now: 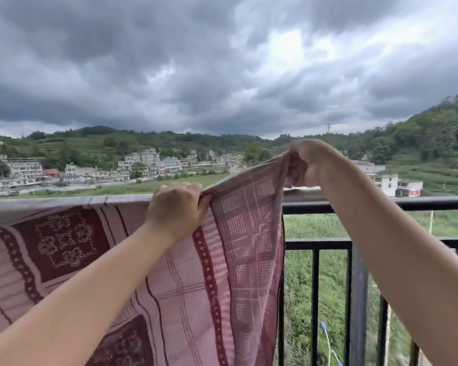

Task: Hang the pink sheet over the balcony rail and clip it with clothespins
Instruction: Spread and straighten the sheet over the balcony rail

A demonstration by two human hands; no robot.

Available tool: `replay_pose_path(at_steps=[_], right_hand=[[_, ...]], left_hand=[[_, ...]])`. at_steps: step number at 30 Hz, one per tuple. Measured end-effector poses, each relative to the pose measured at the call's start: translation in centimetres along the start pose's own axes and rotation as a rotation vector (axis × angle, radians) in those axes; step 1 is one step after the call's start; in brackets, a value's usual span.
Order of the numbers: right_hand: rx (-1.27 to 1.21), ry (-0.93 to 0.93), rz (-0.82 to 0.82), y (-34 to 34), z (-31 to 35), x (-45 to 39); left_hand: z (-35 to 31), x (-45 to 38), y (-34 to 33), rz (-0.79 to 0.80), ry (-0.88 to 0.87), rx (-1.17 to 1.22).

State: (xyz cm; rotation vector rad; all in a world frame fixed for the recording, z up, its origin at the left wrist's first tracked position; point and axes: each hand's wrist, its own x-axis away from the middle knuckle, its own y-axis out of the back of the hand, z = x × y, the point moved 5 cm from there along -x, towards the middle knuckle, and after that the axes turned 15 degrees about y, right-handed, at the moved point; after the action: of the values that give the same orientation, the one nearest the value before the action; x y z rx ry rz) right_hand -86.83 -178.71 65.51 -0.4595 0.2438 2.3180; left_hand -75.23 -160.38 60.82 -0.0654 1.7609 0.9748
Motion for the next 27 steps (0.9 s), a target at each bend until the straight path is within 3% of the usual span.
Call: replay_pose_path(at_steps=[5, 9, 18, 23, 27], right_hand=[[0.143, -0.02, -0.068, 5.5, -0.4, 0.1], [0.311, 0.083, -0.236, 9.3, 0.0, -0.2], [0.377, 0.08, -0.427, 17.7, -2.0, -1.1], [0.41, 0.056, -0.402, 20.0, -5.3, 1.0], [0.749, 0.101, -0.246, 18.2, -7.3, 2.6]], left_hand=[[-2.3, -1.3, -0.4, -0.055, -0.014, 0.135], [-5.0, -2.3, -0.5, -0.069, -0.015, 0.176], [-13.2, -3.9, -3.0, 0.004, -0.078, 0.189], [-16.1, -3.7, -4.5, 0.123, -0.106, 0.214], [-15.0, -1.8, -3.9, 0.098, -0.212, 0.141]])
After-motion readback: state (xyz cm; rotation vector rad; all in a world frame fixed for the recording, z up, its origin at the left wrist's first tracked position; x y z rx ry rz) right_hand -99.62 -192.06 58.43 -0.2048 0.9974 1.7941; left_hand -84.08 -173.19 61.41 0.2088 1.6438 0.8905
